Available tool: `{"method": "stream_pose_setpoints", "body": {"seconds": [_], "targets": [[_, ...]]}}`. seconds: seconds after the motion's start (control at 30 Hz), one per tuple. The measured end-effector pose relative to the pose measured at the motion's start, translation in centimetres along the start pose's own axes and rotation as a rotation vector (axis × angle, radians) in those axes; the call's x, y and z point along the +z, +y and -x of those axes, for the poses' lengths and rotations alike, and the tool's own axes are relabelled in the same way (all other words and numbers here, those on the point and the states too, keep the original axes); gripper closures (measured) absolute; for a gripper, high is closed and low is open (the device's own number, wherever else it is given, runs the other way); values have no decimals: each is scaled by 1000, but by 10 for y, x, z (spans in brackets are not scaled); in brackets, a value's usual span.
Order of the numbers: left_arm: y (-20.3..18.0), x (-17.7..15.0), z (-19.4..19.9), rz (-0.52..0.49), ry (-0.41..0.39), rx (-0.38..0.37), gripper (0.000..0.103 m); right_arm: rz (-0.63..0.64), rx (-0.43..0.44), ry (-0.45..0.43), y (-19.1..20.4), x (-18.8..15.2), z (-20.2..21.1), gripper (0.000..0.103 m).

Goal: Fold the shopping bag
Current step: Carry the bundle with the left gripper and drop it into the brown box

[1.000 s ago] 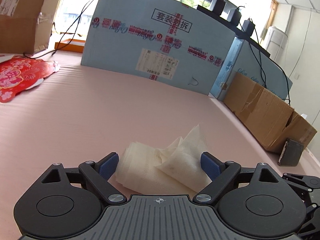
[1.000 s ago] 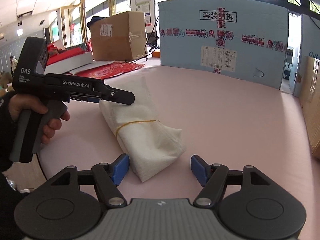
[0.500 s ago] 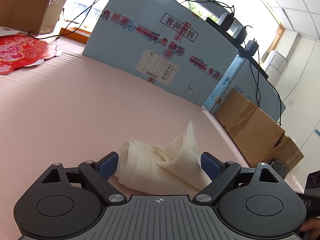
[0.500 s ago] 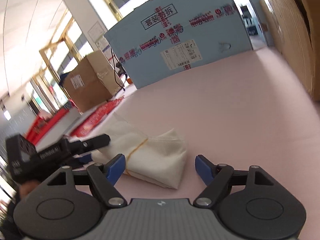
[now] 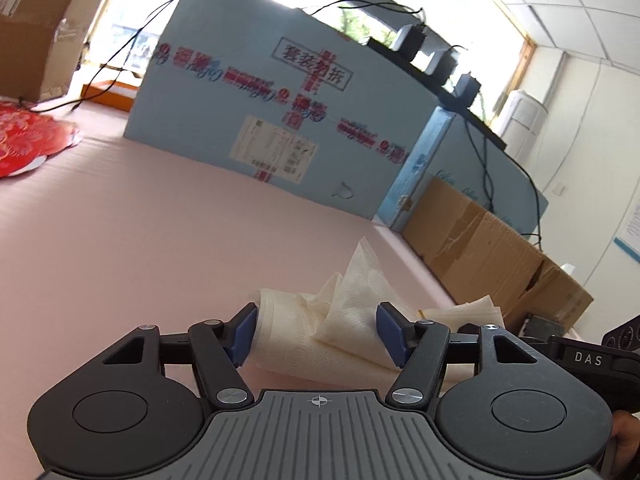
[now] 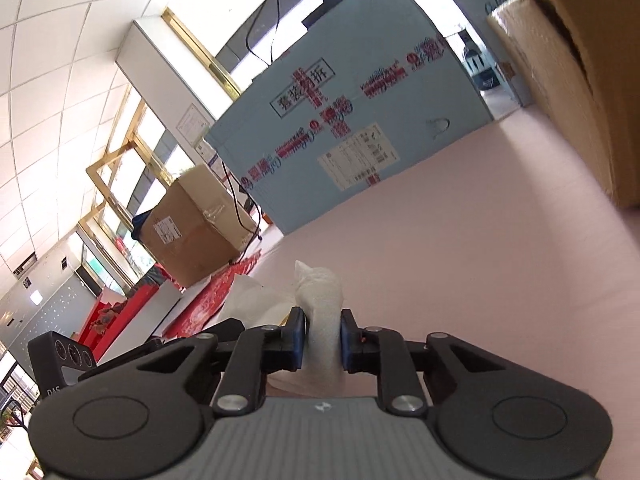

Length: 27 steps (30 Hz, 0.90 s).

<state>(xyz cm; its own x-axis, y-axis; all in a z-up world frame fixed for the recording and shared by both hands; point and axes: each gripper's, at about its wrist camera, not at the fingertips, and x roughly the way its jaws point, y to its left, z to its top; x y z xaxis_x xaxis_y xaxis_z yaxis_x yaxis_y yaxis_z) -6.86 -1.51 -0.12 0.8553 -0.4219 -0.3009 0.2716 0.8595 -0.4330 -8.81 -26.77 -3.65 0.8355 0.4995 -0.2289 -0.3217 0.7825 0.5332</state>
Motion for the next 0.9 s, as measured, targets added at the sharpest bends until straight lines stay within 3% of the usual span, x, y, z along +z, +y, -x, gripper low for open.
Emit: {"method": "stream_pose_setpoints", "body": {"seconds": [0.23, 0.37, 0.53, 0.73, 0.9], "targets": [[-66, 43, -21, -162, -137, -212, 40, 111, -16, -254, 2, 46, 64, 83], [-108, 59, -45, -247, -175, -347, 40, 166, -92, -384, -6, 71, 103, 82], [-159, 63, -76, -361, -208, -459, 40, 215, -228, -507, -22, 97, 143, 79], [-194, 70, -148, -319, -153, -521, 40, 252, -384, -557, -52, 133, 153, 78], [-206, 68, -206, -336, -63, -494, 40, 211, -495, -486, -86, 169, 134, 77]]}}
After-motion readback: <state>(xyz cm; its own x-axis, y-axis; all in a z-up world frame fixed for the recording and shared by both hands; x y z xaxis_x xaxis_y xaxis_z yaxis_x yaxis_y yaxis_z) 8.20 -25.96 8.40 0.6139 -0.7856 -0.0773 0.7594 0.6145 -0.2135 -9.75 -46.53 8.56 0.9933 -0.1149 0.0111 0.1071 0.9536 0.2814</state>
